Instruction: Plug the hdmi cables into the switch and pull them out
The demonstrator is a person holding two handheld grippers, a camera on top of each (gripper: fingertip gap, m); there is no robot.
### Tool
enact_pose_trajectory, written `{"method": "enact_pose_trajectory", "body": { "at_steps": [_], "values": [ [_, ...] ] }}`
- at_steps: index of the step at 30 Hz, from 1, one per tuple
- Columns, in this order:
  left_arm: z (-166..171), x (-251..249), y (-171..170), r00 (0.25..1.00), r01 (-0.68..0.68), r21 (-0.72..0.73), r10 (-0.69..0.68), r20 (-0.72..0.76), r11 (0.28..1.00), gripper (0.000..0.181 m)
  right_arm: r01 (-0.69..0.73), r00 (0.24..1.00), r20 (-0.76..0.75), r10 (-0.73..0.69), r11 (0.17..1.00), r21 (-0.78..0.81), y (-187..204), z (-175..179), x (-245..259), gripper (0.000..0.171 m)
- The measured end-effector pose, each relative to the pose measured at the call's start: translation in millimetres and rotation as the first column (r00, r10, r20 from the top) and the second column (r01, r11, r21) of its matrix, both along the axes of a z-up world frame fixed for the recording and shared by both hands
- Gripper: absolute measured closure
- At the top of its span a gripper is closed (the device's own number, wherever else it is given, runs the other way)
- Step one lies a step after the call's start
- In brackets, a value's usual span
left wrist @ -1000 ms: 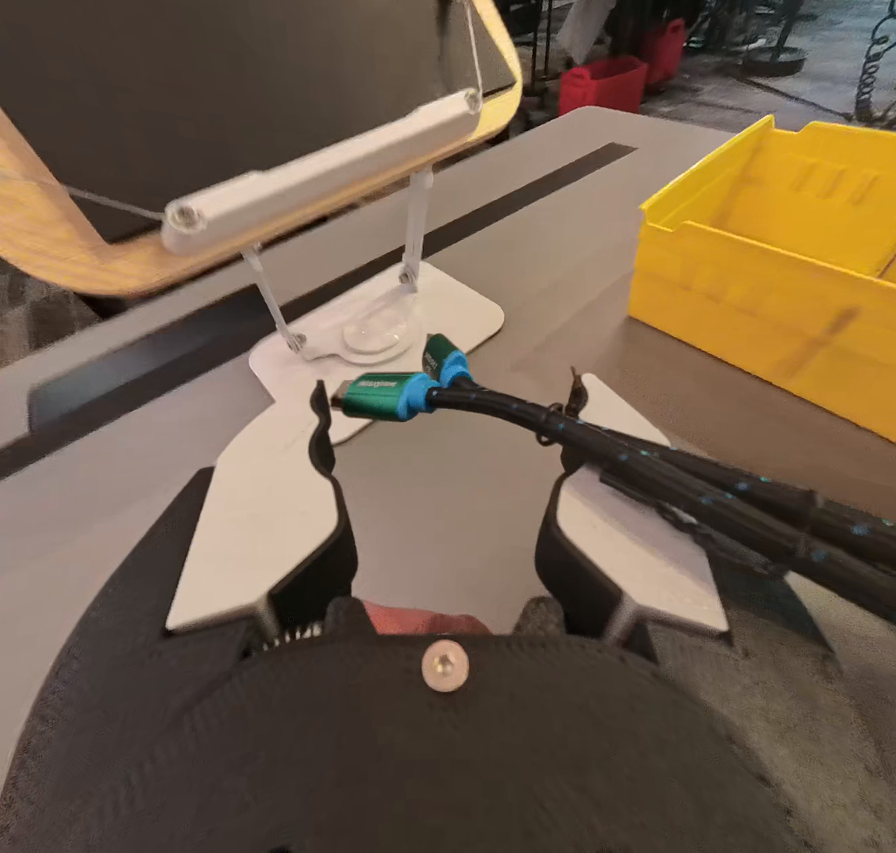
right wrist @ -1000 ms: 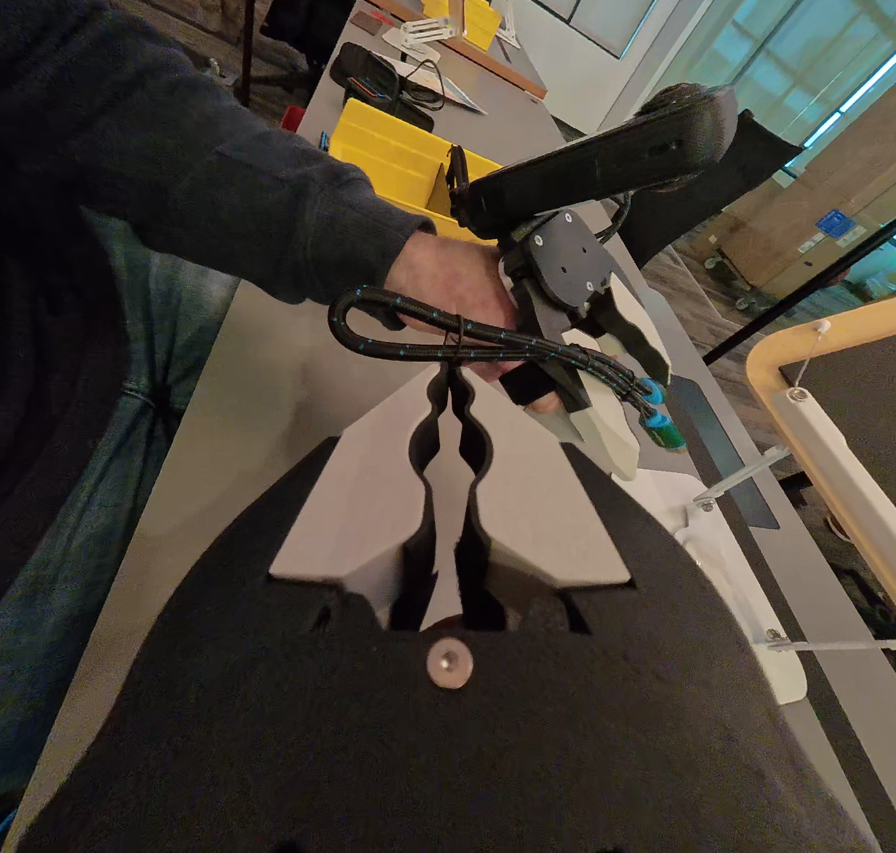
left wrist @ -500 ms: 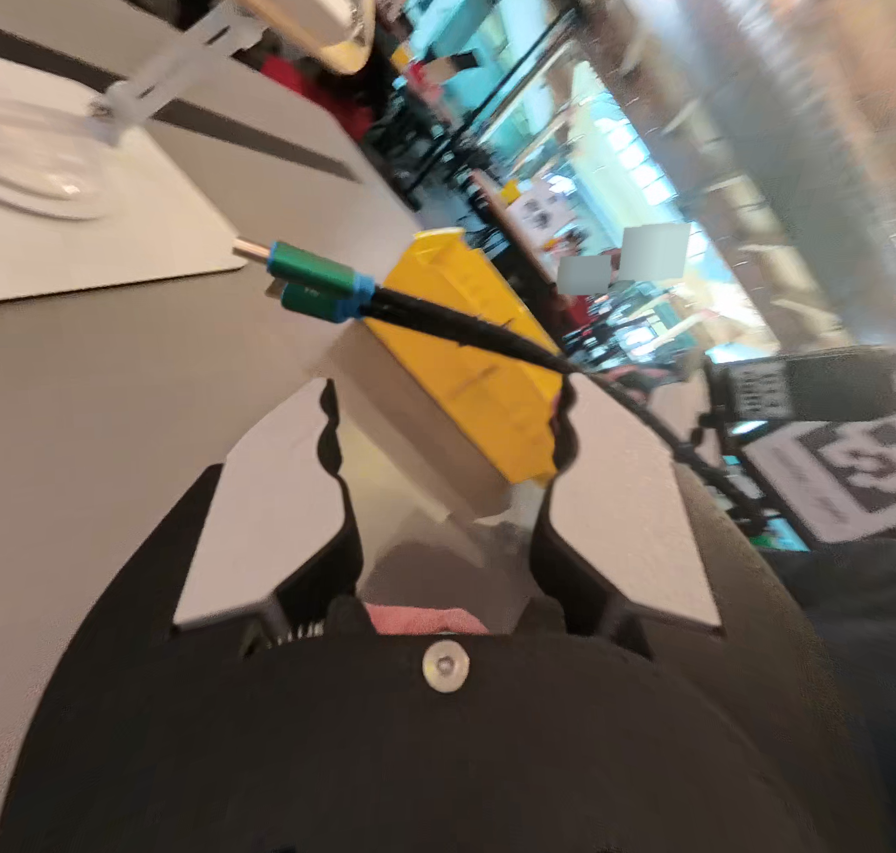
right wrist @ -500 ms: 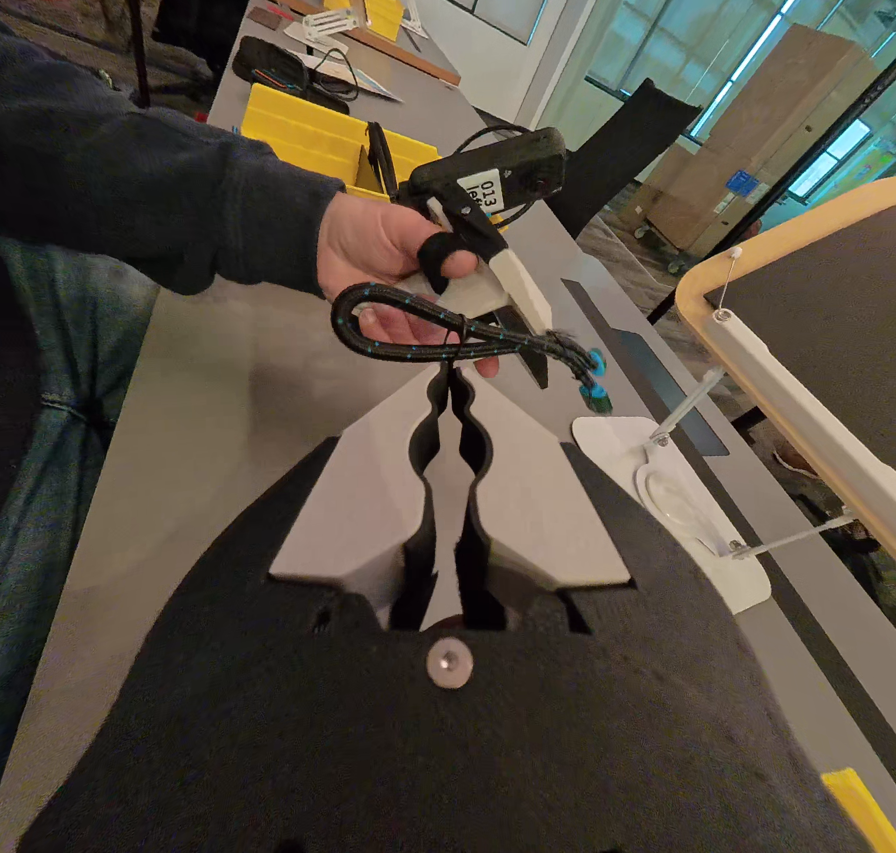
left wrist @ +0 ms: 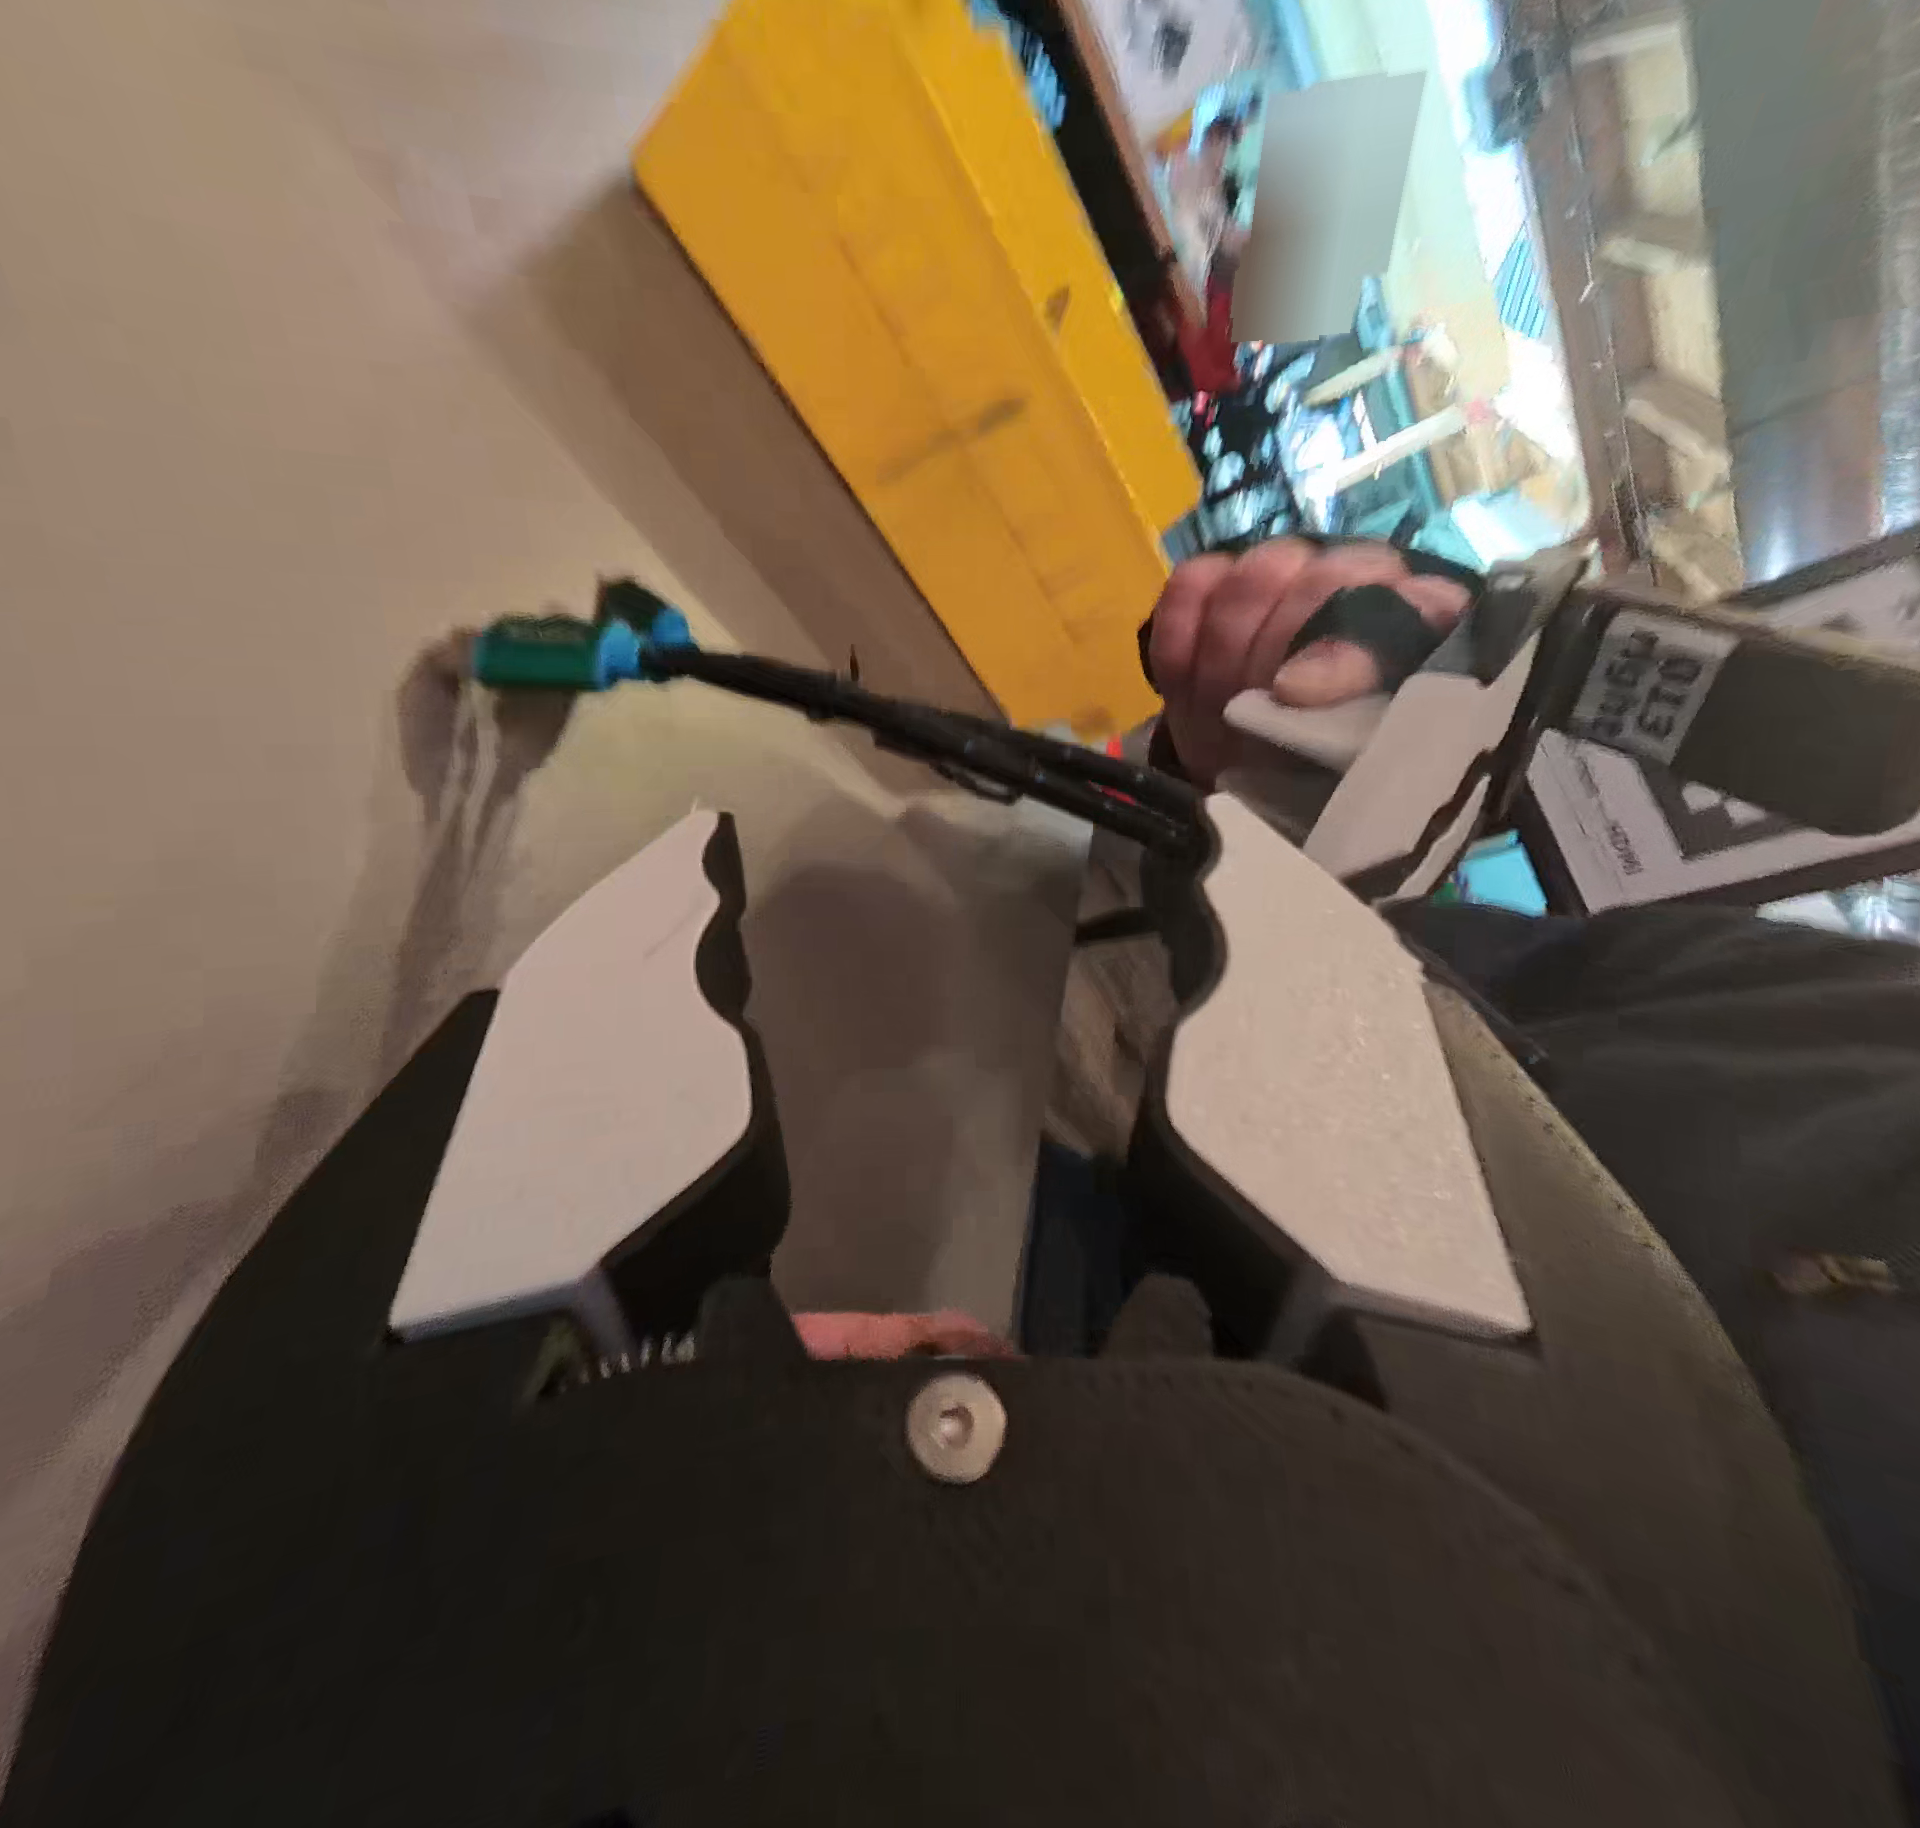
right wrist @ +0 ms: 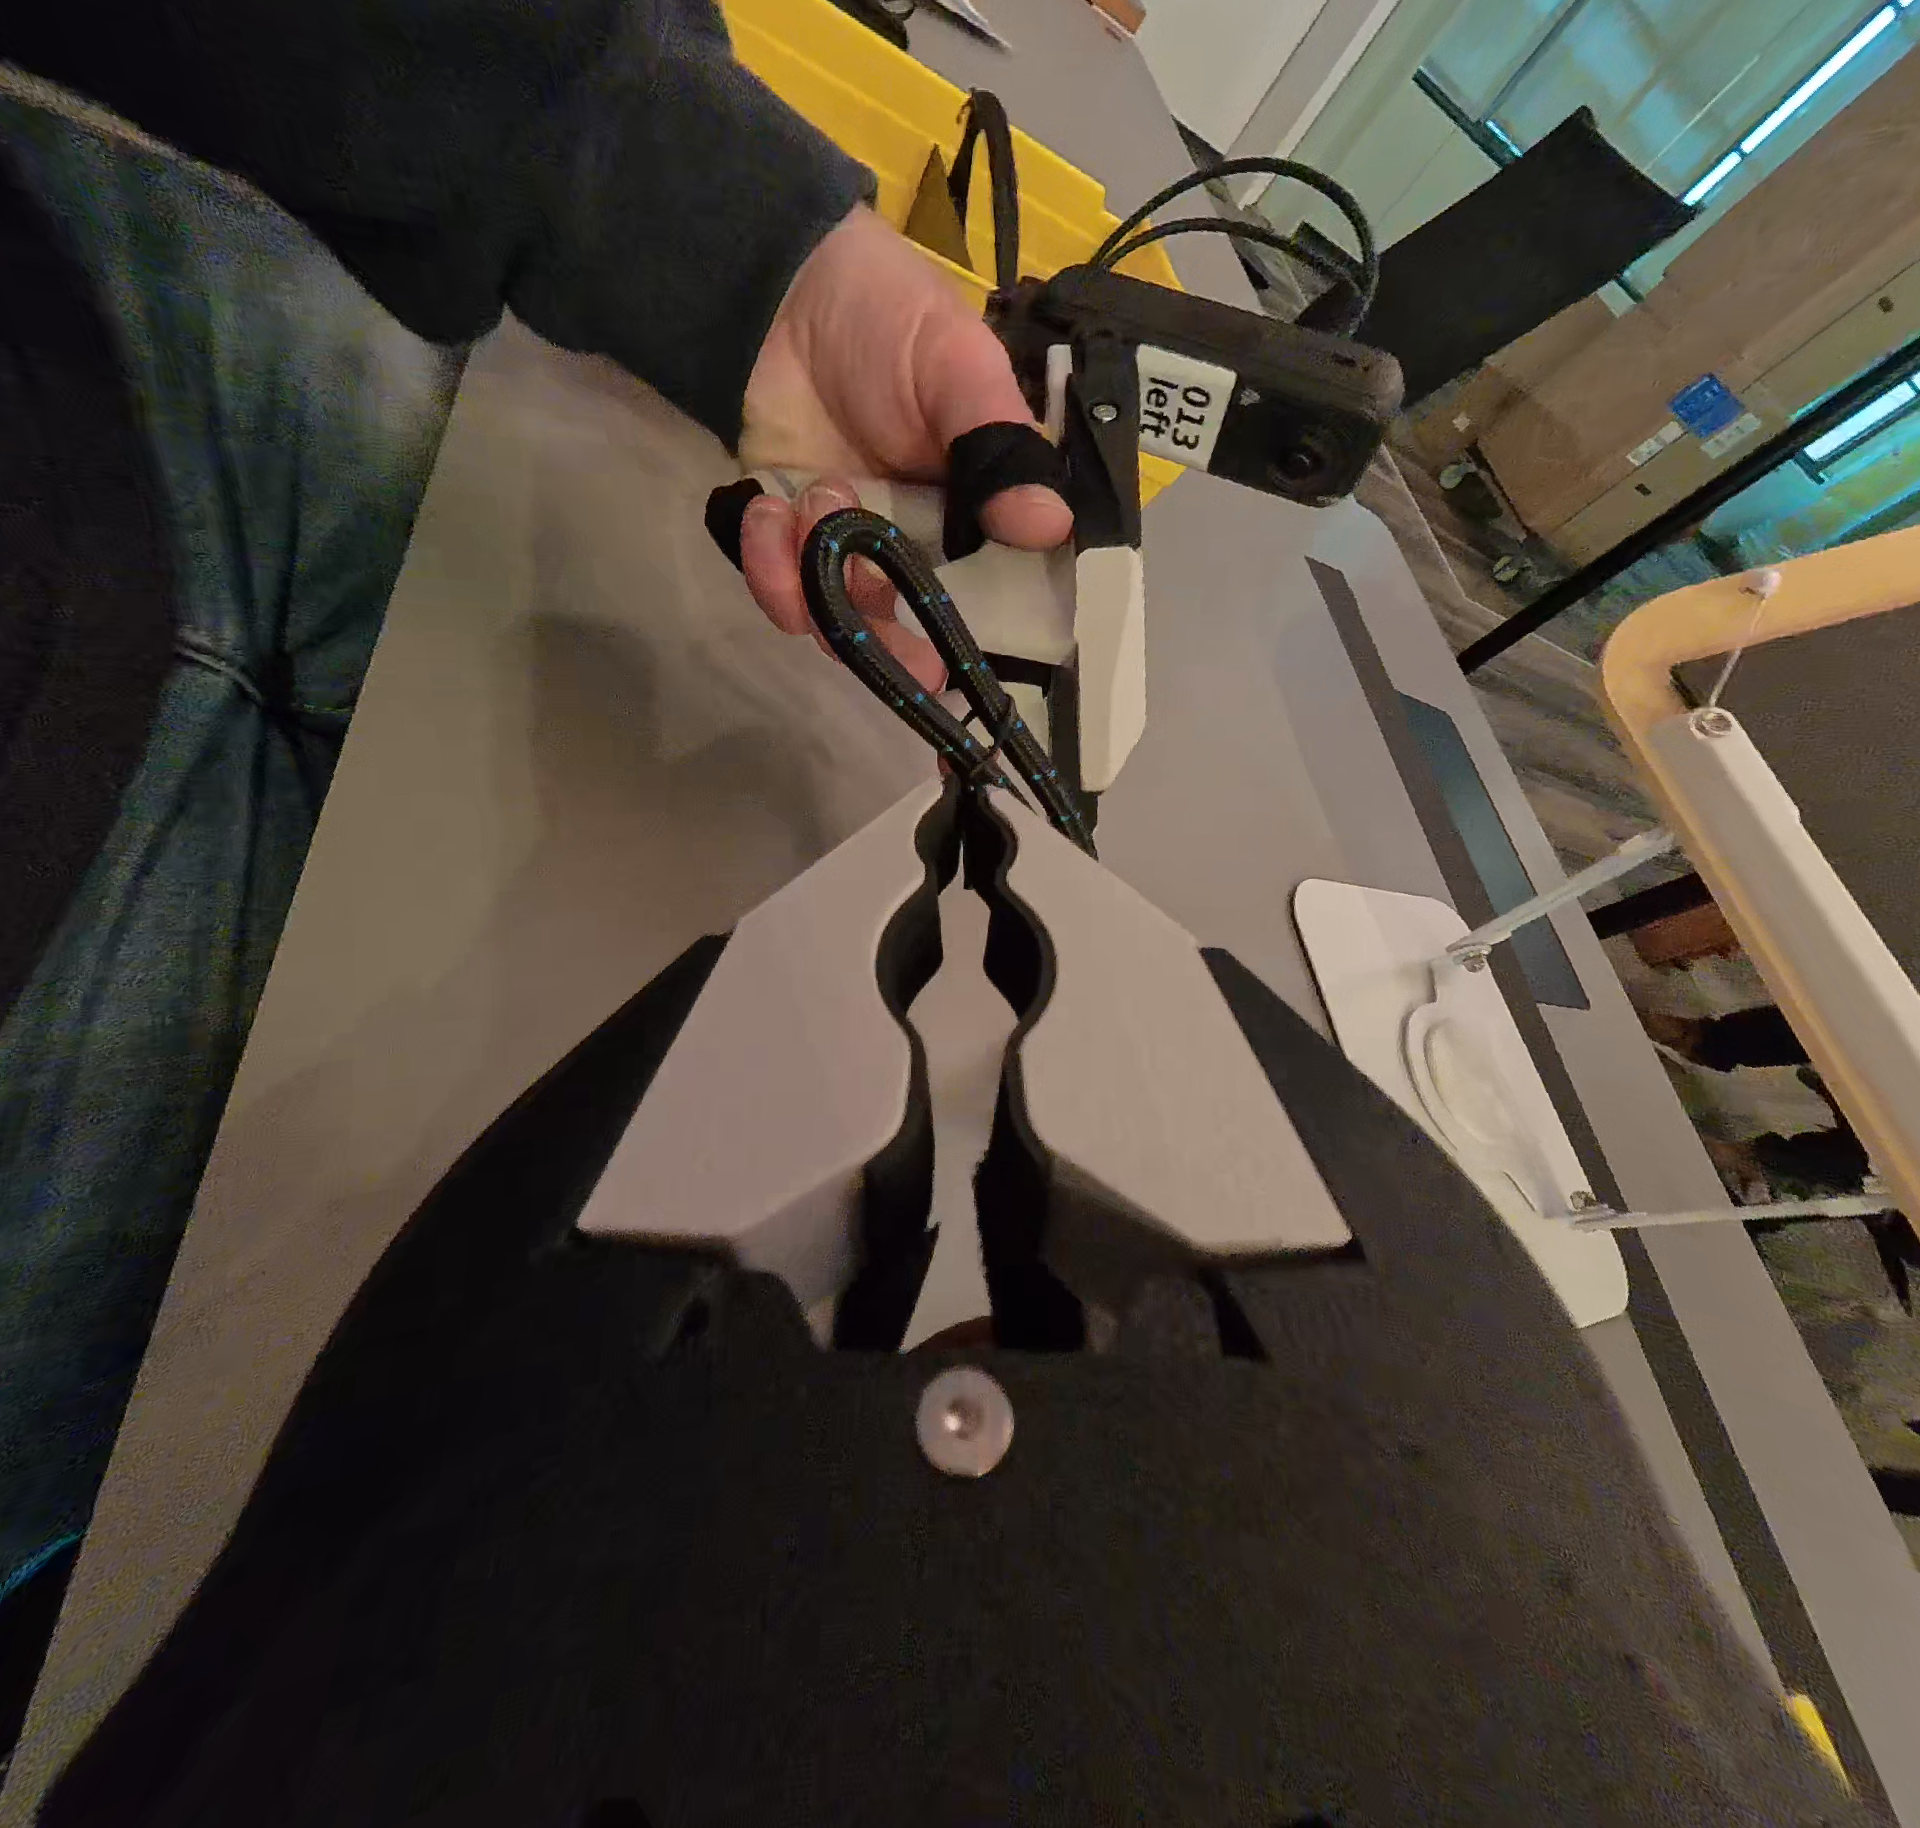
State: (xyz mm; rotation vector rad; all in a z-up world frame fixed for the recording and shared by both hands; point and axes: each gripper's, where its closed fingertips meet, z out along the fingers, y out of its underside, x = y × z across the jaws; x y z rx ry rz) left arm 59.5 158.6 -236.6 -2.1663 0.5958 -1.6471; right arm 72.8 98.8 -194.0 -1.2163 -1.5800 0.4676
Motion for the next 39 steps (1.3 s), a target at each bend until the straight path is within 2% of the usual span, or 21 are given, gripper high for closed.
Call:
{"method": "enact_pose_trajectory", "body": {
  "at_steps": [2,5,8,9,11,13,16,18,20,22,25,28,31,34,36,39],
  "values": [
    [-5.6,1.4,-17.2,0.998,0.063,-0.047,-0.064,-0.010,0.997,0.098,-0.024,0.999,0.045,0.023,0.999,0.024,-11.1,-10.6,-3.5,0.171],
    [-10.7,6.9,-20.3,0.996,0.092,-0.091,-0.094,-0.013,0.992,0.099,-0.053,0.994,0.099,0.049,0.998,0.043,-25.5,-26.0,-8.7,0.171],
    [-21.7,20.1,-15.9,0.992,0.110,-0.120,-0.116,-0.039,0.987,0.124,-0.077,0.990,0.122,0.071,0.996,0.039,-37.0,-36.1,-13.1,0.171],
    [-30.4,23.4,-16.2,0.988,0.120,-0.106,-0.130,-0.089,0.987,0.139,-0.081,0.989,0.125,0.076,0.996,0.033,-39.6,-38.2,-13.8,0.171],
    [-36.4,28.9,-15.9,0.980,0.138,-0.046,-0.143,-0.138,0.989,0.159,-0.085,0.989,0.122,0.083,0.996,0.007,-42.5,-40.9,-14.5,0.171],
    [-31.0,32.7,-9.9,0.980,0.122,0.038,-0.114,-0.162,0.992,0.163,-0.070,0.987,0.140,0.074,0.997,-0.031,-40.5,-47.7,-14.8,0.171],
    [13.0,35.7,0.1,0.993,0.102,0.255,-0.081,-0.091,0.962,0.168,-0.030,0.993,0.106,0.044,0.991,-0.129,-32.2,-54.0,-15.5,0.171],
    [51.5,35.2,-0.3,0.996,0.086,0.452,-0.078,-0.038,0.888,0.171,0.036,0.996,0.083,-0.021,0.983,-0.179,-16.1,-57.1,-11.4,0.171],
    [80.6,35.6,-12.6,0.995,0.093,0.631,-0.096,-0.029,0.770,0.172,0.077,0.997,0.009,-0.077,0.961,-0.266,-1.4,-52.0,-7.2,0.171],
    [99.0,36.5,-33.1,0.989,0.128,0.738,-0.145,-0.041,0.662,0.173,0.109,0.989,-0.053,-0.136,0.931,-0.348,11.9,-45.5,-2.2,0.171],
    [102.3,38.7,-61.6,0.977,0.195,0.845,-0.179,-0.120,0.497,0.173,0.131,0.970,-0.125,-0.207,0.886,-0.445,27.1,-37.1,3.4,0.171],
    [91.1,38.7,-77.6,0.963,0.261,0.875,-0.173,-0.207,0.408,0.173,0.155,0.952,-0.160,-0.261,0.862,-0.482,39.0,-32.8,9.4,0.171],
    [95.2,35.4,-82.7,0.969,0.237,0.890,-0.158,-0.189,0.390,0.172,0.139,0.942,-0.199,-0.271,0.852,-0.504,41.8,-22.9,11.6,0.171],
    [108.5,32.8,-66.0,0.986,0.168,0.897,-0.079,-0.149,0.408,0.174,0.146,0.957,-0.160,-0.240,0.882,-0.447,37.0,-22.7,7.3,0.171],
    [119.6,32.7,-52.8,0.993,0.115,0.881,-0.056,-0.101,0.459,0.175,0.128,0.962,-0.164,-0.221,0.888,-0.442,32.3,-20.3,2.3,0.171],
    [128.5,32.5,-37.1,0.998,0.063,0.869,-0.034,-0.053,0.491,0.175,0.107,0.956,-0.193,-0.221,0.876,-0.470,31.8,-14.9,2.1,0.171]
  ]
}}
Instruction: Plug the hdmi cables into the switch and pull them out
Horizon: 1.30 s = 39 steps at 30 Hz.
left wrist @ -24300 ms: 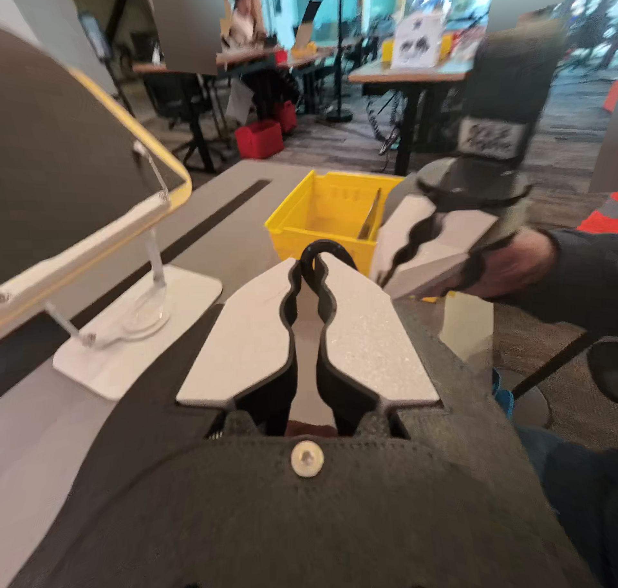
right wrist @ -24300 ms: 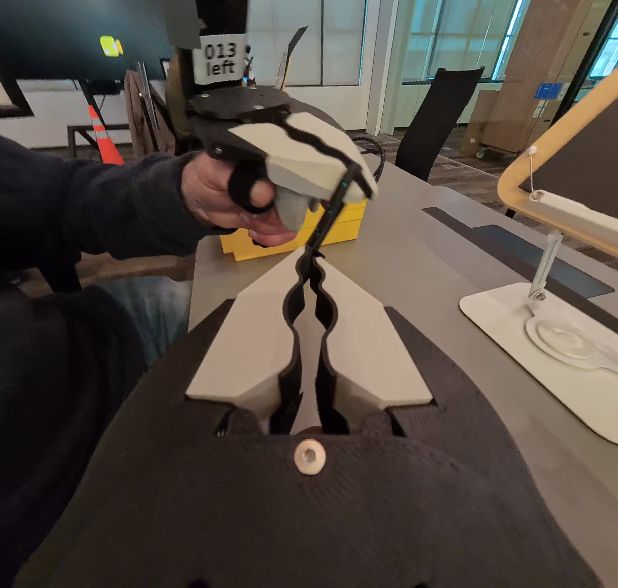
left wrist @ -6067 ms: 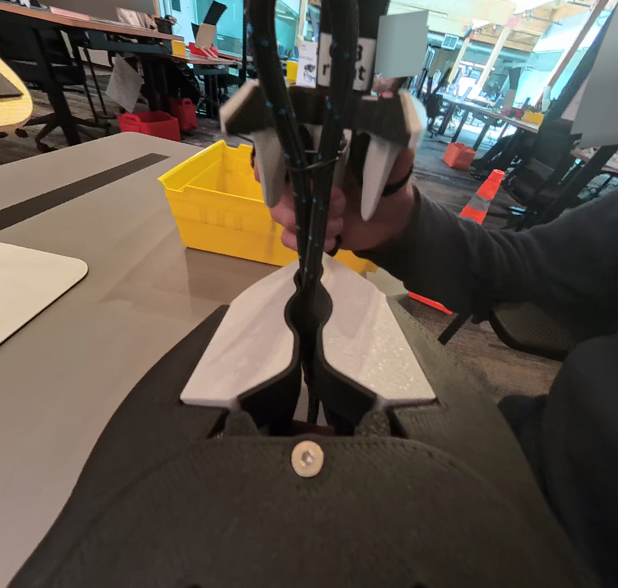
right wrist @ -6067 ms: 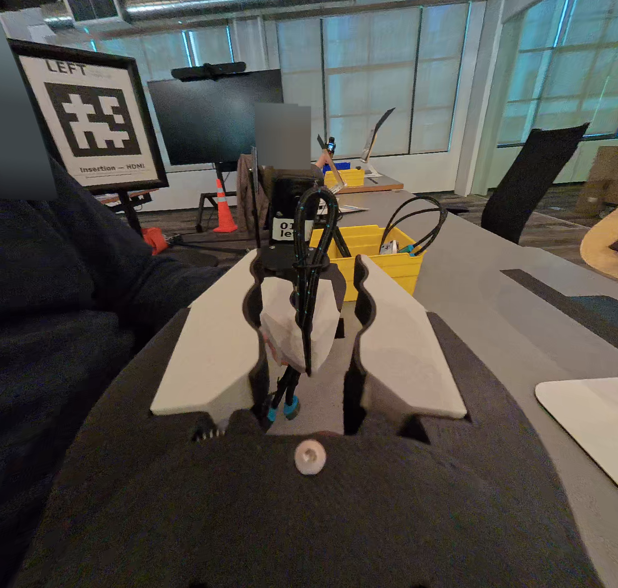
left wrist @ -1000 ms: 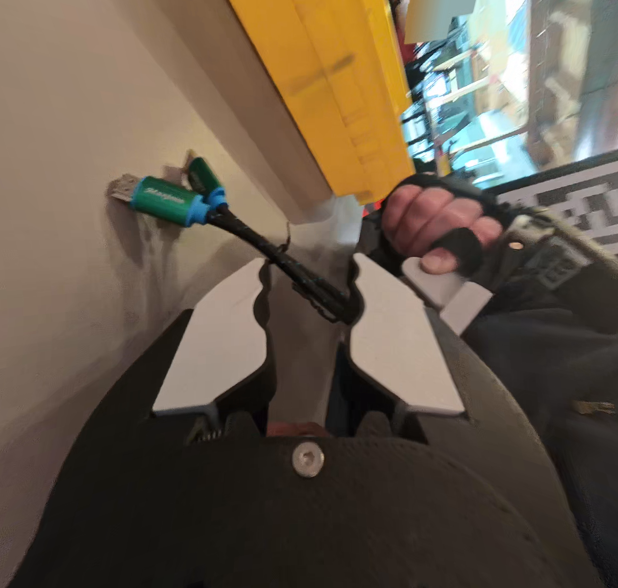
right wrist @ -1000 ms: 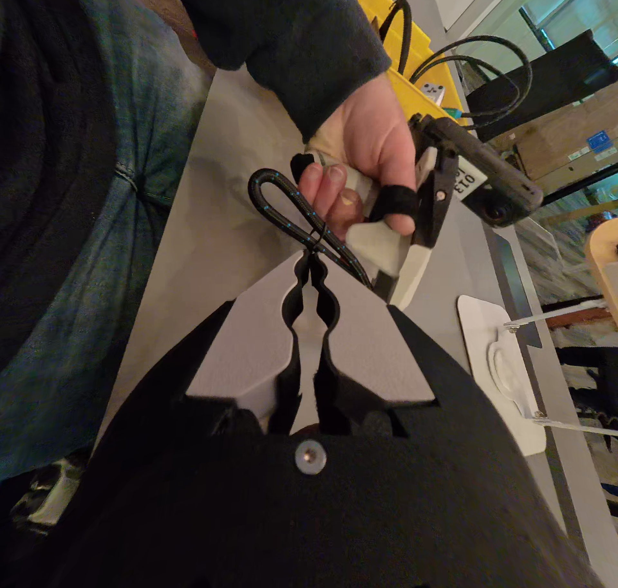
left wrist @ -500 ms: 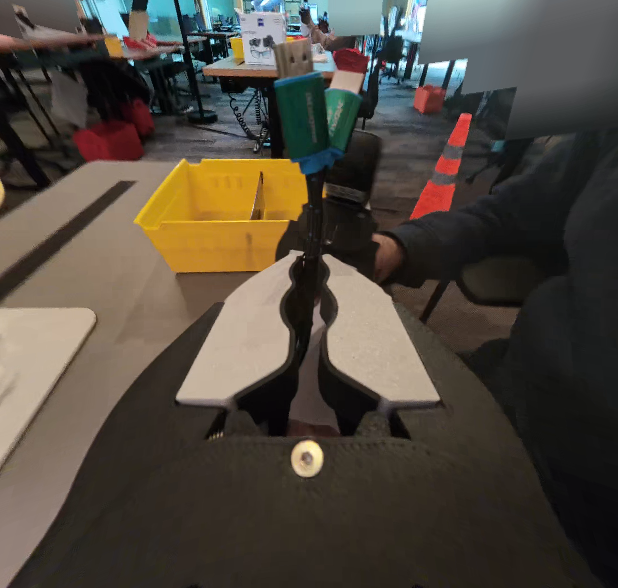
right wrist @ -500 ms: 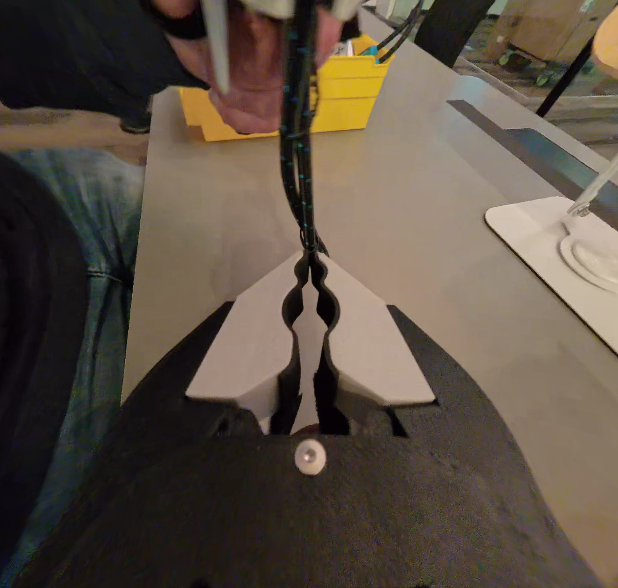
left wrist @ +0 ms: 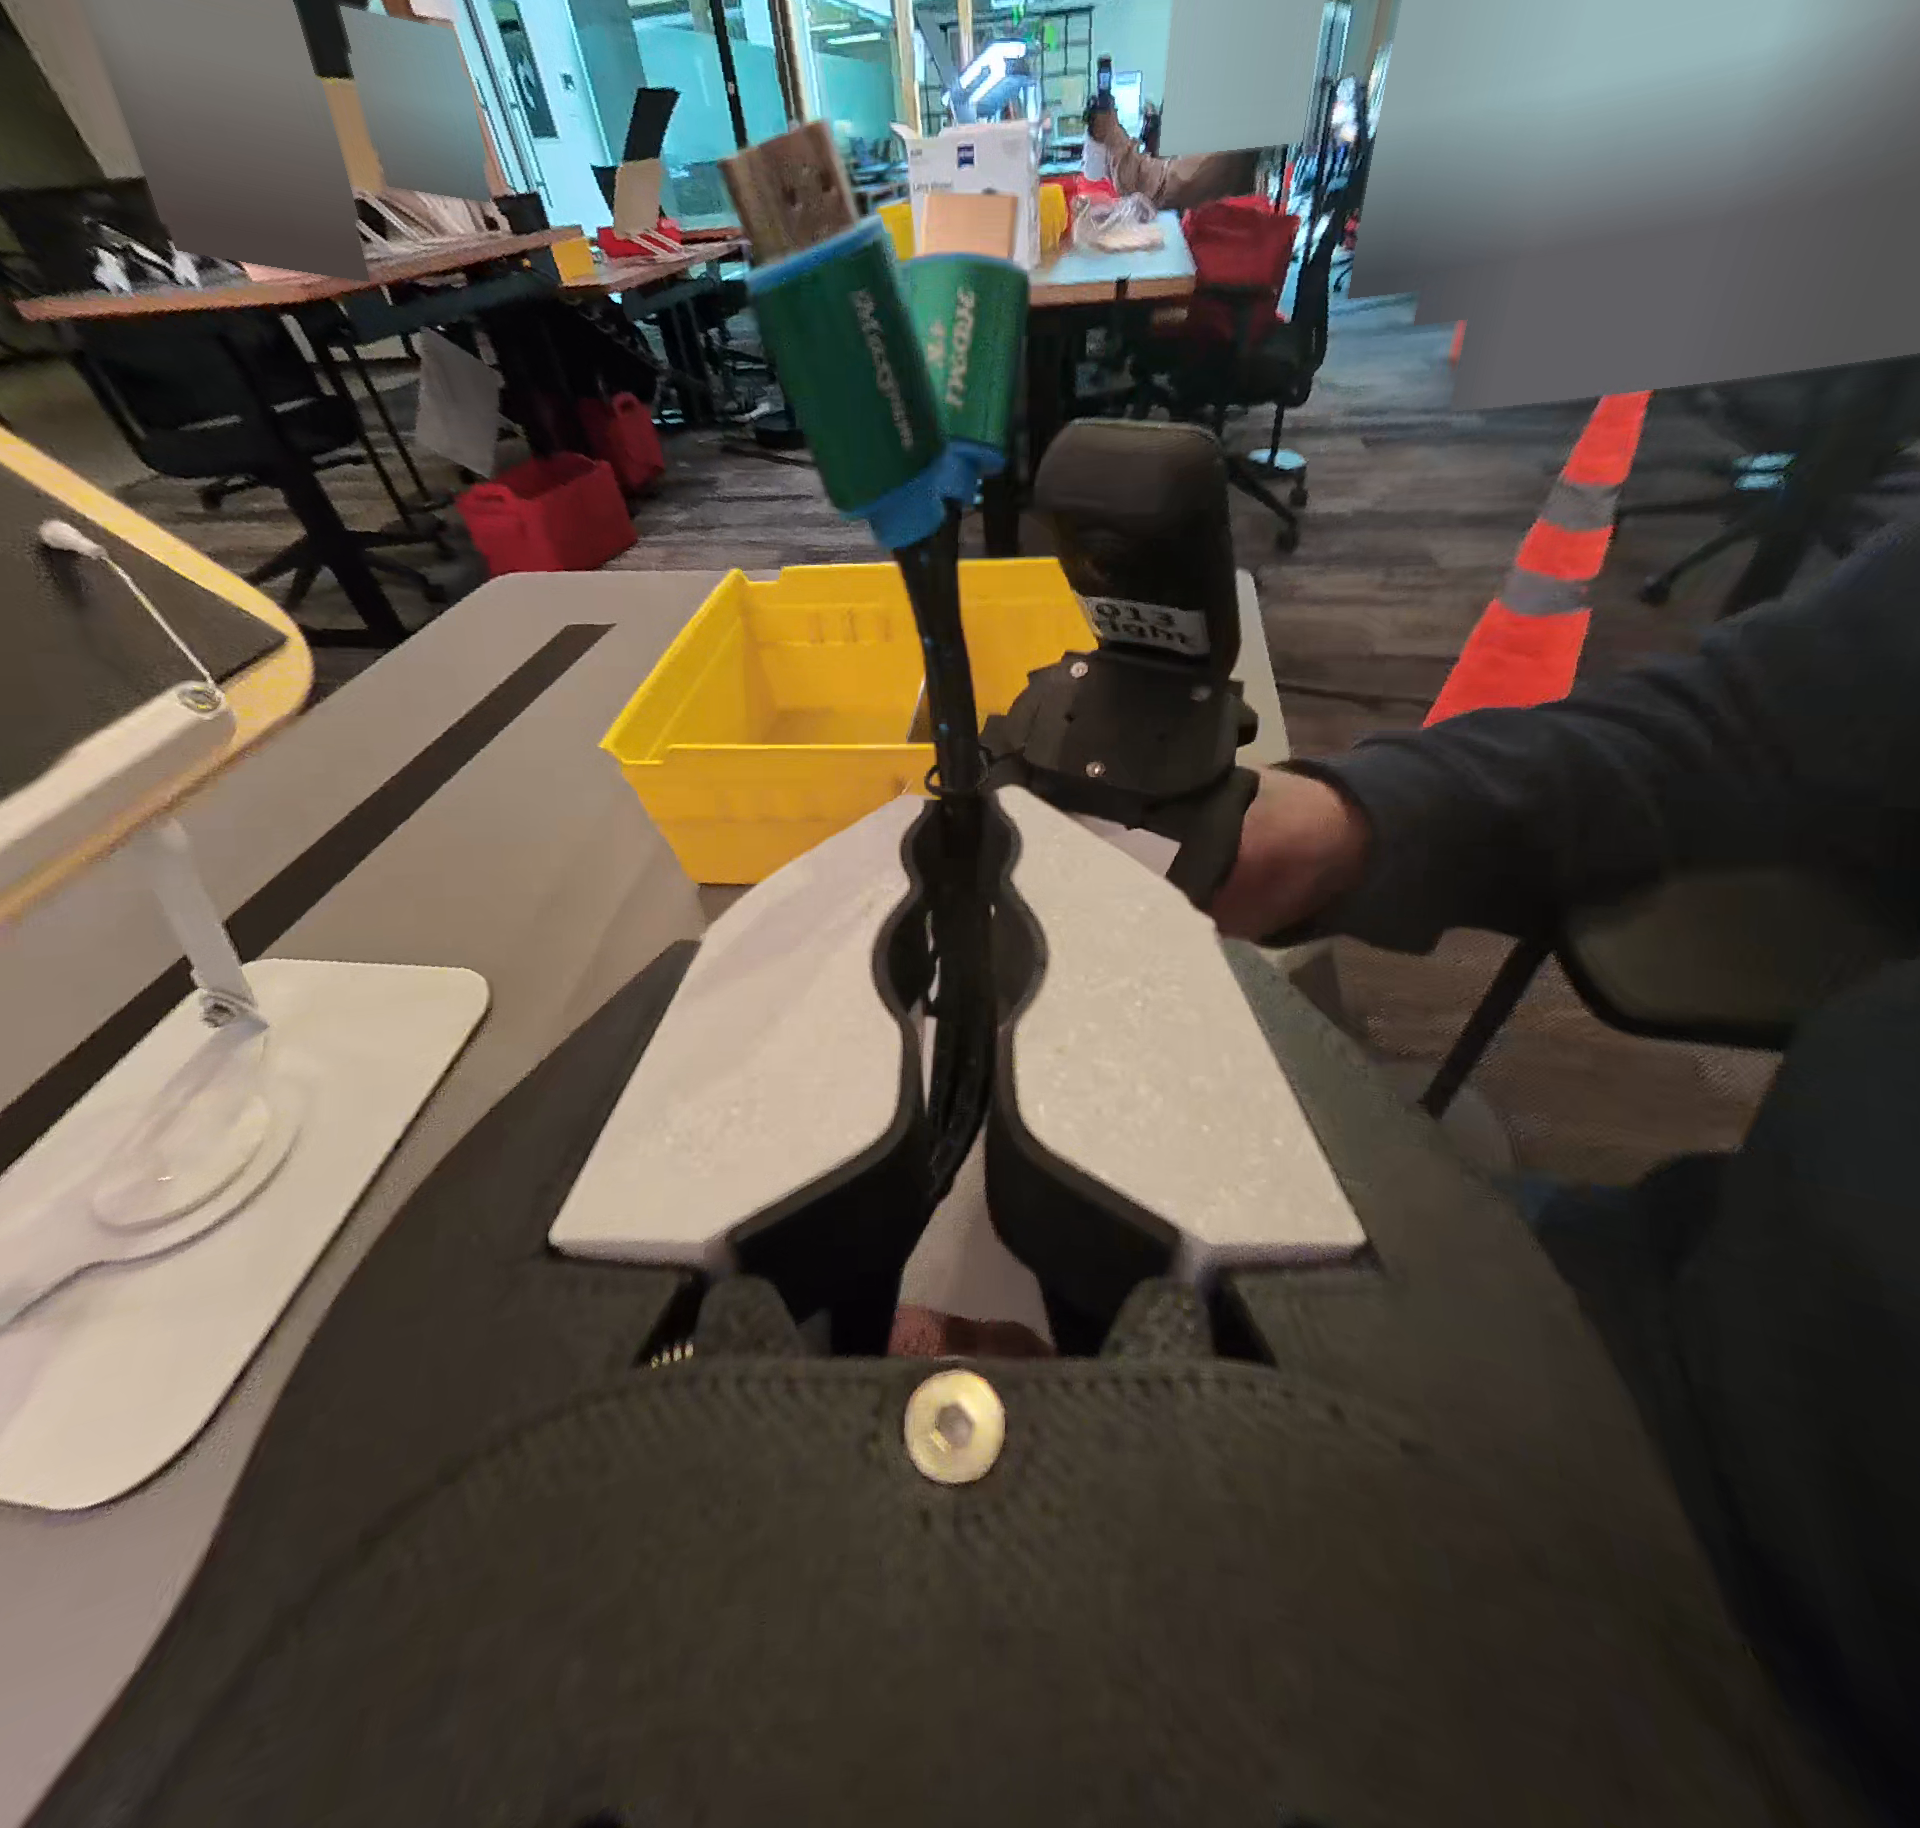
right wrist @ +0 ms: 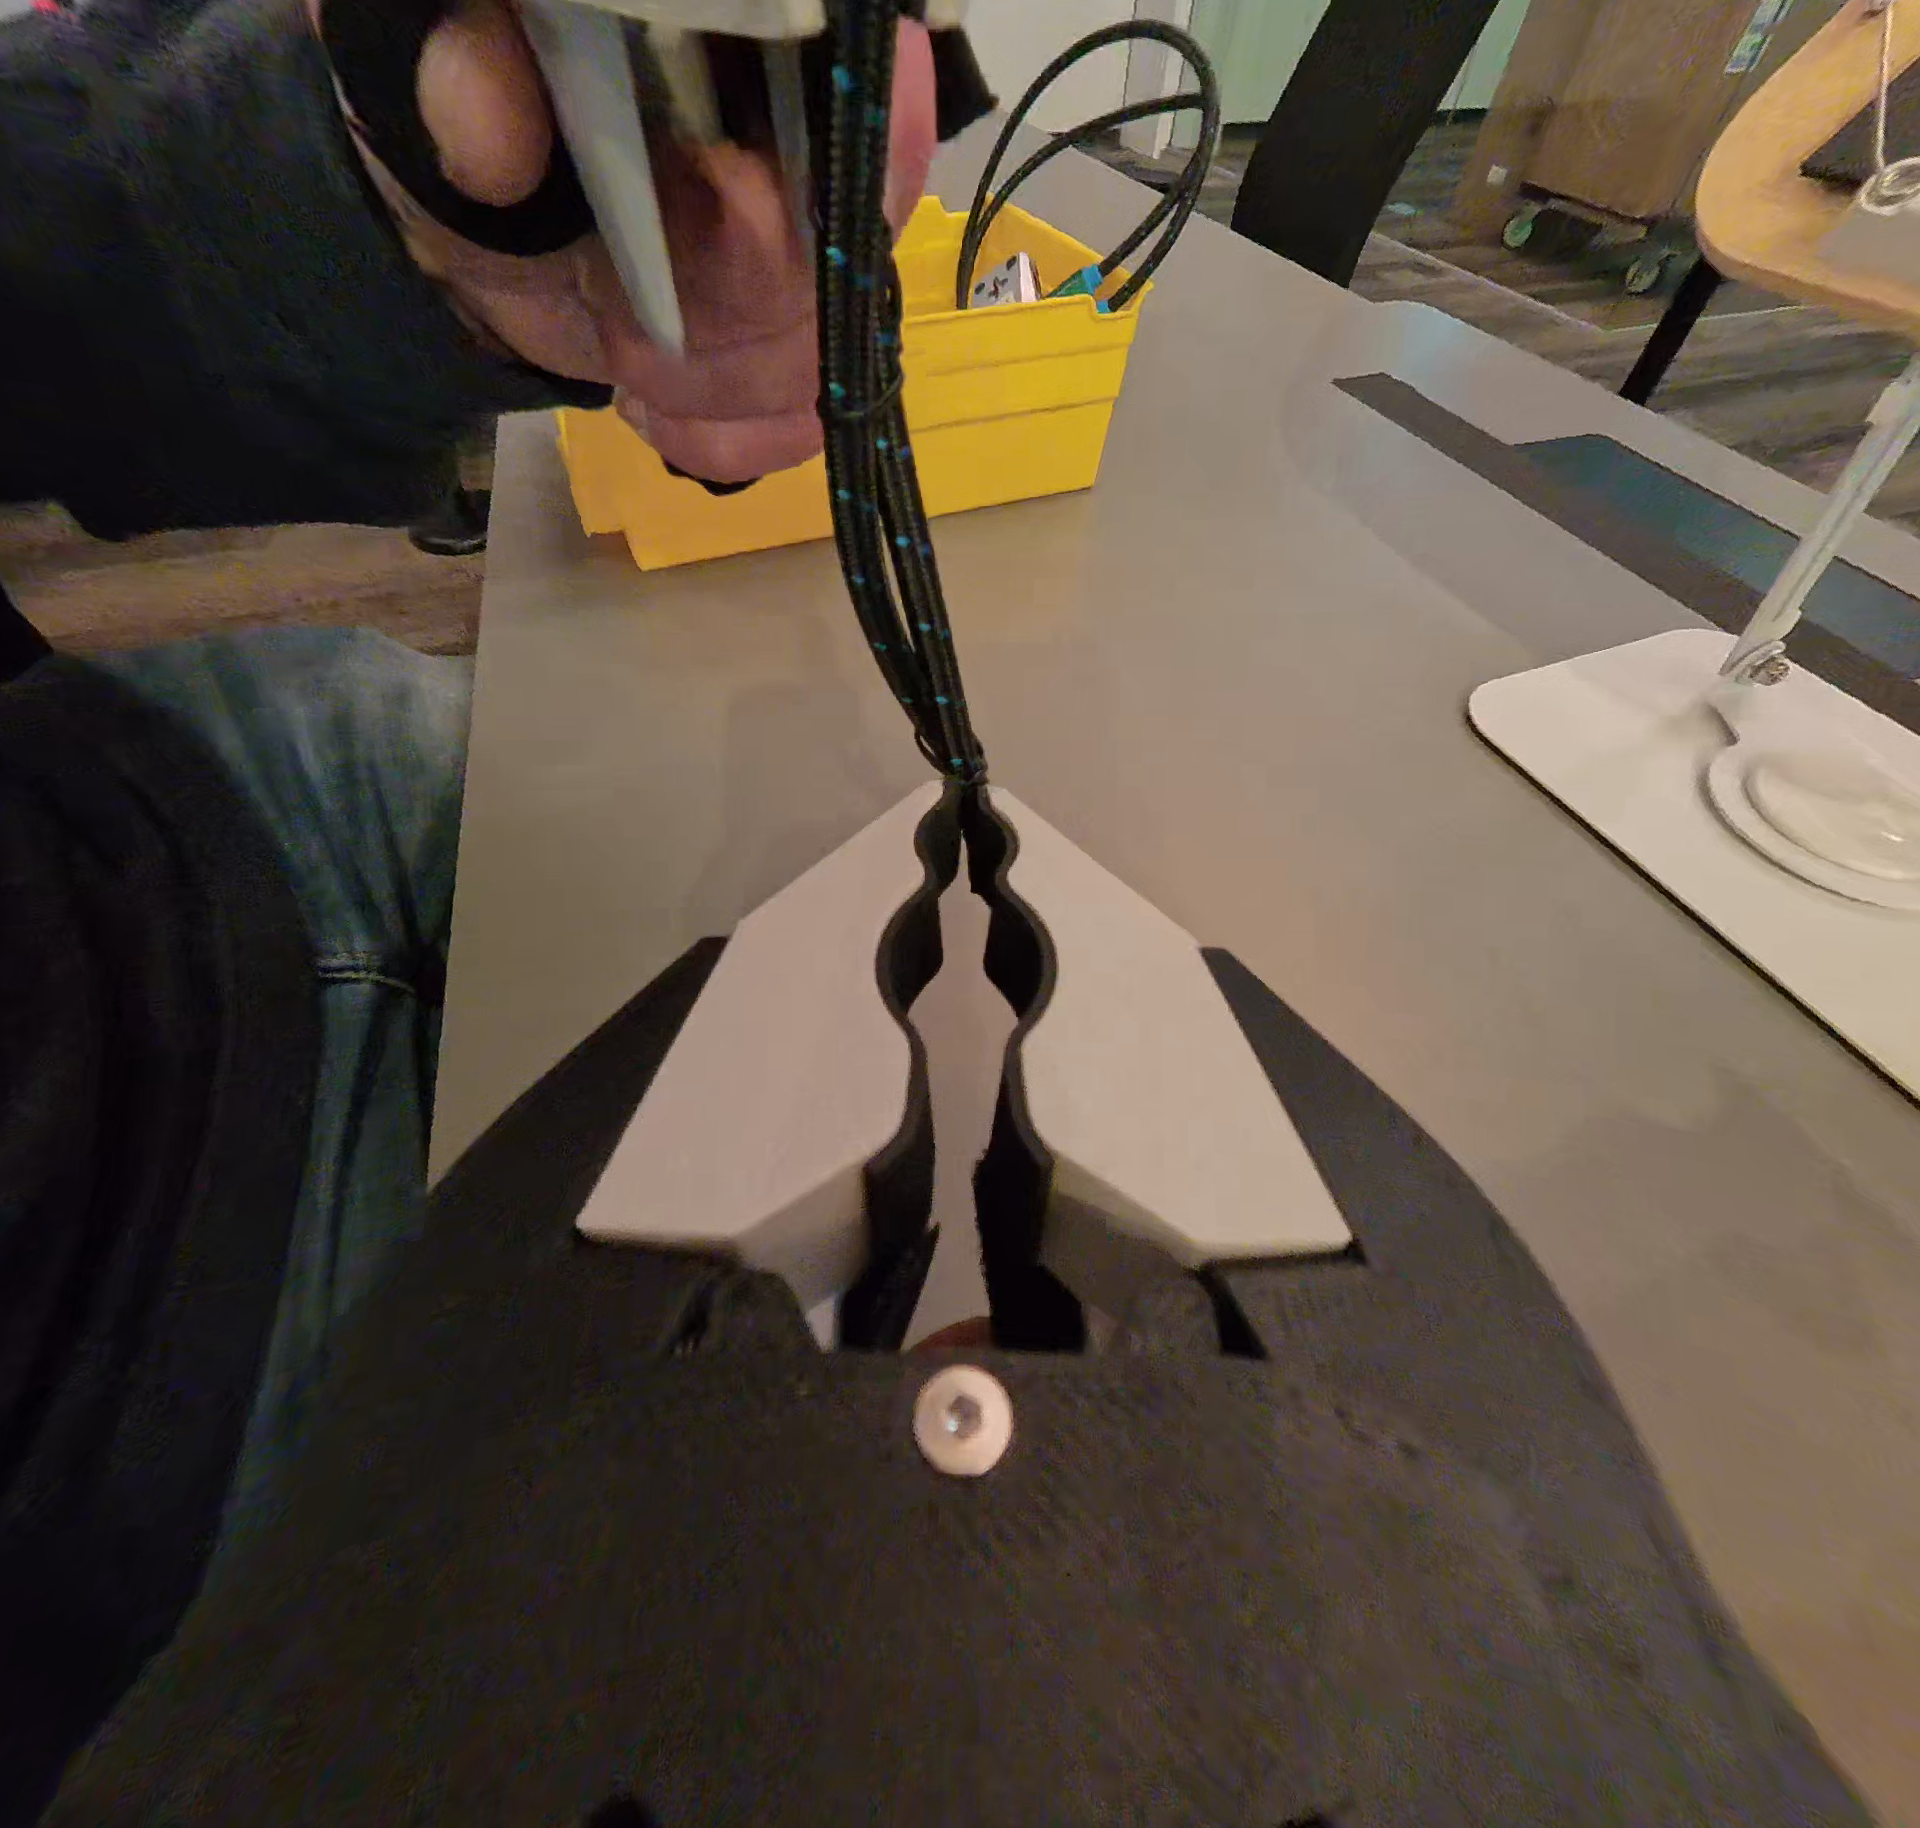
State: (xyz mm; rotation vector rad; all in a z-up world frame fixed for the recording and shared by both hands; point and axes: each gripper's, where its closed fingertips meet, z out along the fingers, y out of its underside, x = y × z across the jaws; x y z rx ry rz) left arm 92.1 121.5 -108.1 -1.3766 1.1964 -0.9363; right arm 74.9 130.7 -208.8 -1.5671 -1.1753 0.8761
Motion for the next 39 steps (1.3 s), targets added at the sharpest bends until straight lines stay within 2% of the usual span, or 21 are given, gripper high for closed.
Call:
{"method": "enact_pose_trajectory", "body": {
  "at_steps": [3,8,13,17,19,22,26,29,30,32,35,39],
  "values": [
    [-0.9,2.0,10.4,0.998,-0.051,0.018,0.051,-0.033,0.999,0.175,0.013,1.000,0.011,-0.013,1.000,0.020,3.3,-1.4,4.9,0.171],
    [-6.5,2.4,39.1,0.991,-0.133,-0.104,0.131,-0.028,0.986,0.174,-0.068,0.996,0.067,0.058,0.985,0.161,-16.3,3.3,-4.5,0.171],
    [-41.7,0.4,76.5,0.977,-0.197,-0.240,0.169,-0.132,0.951,0.172,-0.116,0.993,0.033,0.112,0.962,0.246,-32.7,30.2,-8.9,0.171],
    [-68.6,0.7,76.1,0.970,-0.191,-0.284,0.136,-0.203,0.939,0.173,-0.115,0.989,-0.058,0.136,0.952,0.283,-34.9,62.0,-3.3,0.171],
    [-72.4,-1.7,74.2,0.970,-0.201,-0.319,0.142,-0.200,0.926,0.174,-0.104,0.989,-0.071,0.132,0.947,0.305,-32.0,72.1,-1.7,0.171],
    [-73.9,-5.0,67.0,0.962,-0.208,-0.291,0.142,-0.232,0.934,0.175,-0.113,0.984,-0.091,0.150,0.939,0.326,-31.9,84.2,-3.4,0.171],
    [-62.0,-10.6,67.8,0.977,-0.206,-0.359,0.173,-0.121,0.910,0.175,-0.115,0.974,-0.154,0.168,0.945,0.305,-29.5,97.9,-2.8,0.171],
    [-51.4,-15.6,64.5,0.988,-0.149,-0.383,0.156,-0.013,0.912,0.173,-0.110,0.958,-0.228,0.176,0.955,0.277,-28.2,111.8,2.0,0.171],
    [-50.0,-16.1,63.0,0.988,-0.140,-0.365,0.152,0.002,0.920,0.169,-0.102,0.952,-0.254,0.171,0.959,0.265,-26.2,116.4,4.0,0.171],
    [-63.7,-14.4,56.5,0.986,-0.158,-0.277,0.134,-0.104,0.948,0.163,-0.089,0.941,-0.299,0.161,0.966,0.241,-20.1,124.5,8.6,0.171],
    [-74.7,-2.5,39.6,0.963,-0.121,0.006,0.118,-0.244,0.993,0.161,-0.076,0.950,-0.281,0.138,0.973,0.219,-9.3,124.6,9.1,0.171],
    [-69.2,13.6,26.9,0.954,-0.069,0.187,0.120,-0.274,0.980,0.155,-0.069,0.948,-0.296,0.120,0.982,0.177,-0.7,126.7,8.7,0.171]
  ]
}}
